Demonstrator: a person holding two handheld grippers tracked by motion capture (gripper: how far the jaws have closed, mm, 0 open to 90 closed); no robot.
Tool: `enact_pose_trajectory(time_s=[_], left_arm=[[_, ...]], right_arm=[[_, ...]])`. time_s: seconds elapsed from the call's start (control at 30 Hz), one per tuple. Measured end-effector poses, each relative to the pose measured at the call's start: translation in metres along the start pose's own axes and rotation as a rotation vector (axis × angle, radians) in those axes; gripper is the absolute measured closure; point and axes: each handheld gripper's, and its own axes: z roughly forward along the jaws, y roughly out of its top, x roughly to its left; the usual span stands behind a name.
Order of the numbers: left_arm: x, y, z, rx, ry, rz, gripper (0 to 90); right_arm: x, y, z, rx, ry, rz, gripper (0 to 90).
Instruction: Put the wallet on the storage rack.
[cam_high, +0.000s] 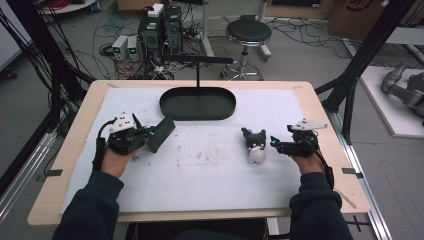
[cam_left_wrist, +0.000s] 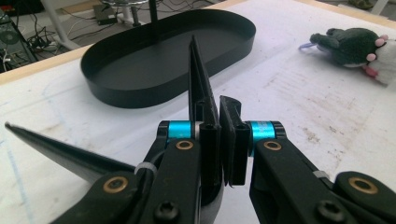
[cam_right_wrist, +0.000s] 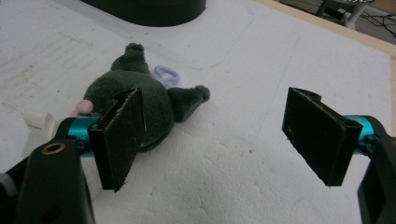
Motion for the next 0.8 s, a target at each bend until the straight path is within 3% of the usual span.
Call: enact_pose_trajectory(time_s=[0.3,0.37,0.4,0.47,0.53,0.63,0.7,0.8], left_arm=[[-0.007,-0.002,0.009,-0.016,0.017,-0.024,77.1],[-0.006,-0.002,0.008,-0.046,0.018,-0.036,71.4],[-0.005,-0.002,0.007,-0.059,0.022,-0.039,61.7],[-0.005,-0.002,0.004,-0.096,0.027,-0.031,53.5],[-0.004,-0.002,0.002,-0.128,0.069,-0.019,48.9],[-0.002,-0.005,0.0,-0.134,0.144,-0.054,34.0],[-0.001,-0.01,0.0,-0.122,0.187,-0.088,27.4],[-0.001,-0.016,0.004,-0.089,0.234,-0.101,25.4]], right_arm=[[0.0,0.0,-0.001,-0.002,0.001,0.003,21.8],[0.0,0.0,-0.001,-0.002,0.001,0.003,21.8],[0.001,0.0,-0.001,-0.001,0.002,0.003,21.8],[0.001,0.0,-0.001,-0.001,0.002,0.003,21.8],[0.001,0.0,-0.001,0.0,0.002,0.004,21.8],[0.001,0.0,-0.001,0.0,0.001,0.003,21.8],[0.001,0.0,-0.001,-0.001,0.001,0.005,21.8],[0.001,0.0,-0.001,0.0,0.002,0.005,21.8]])
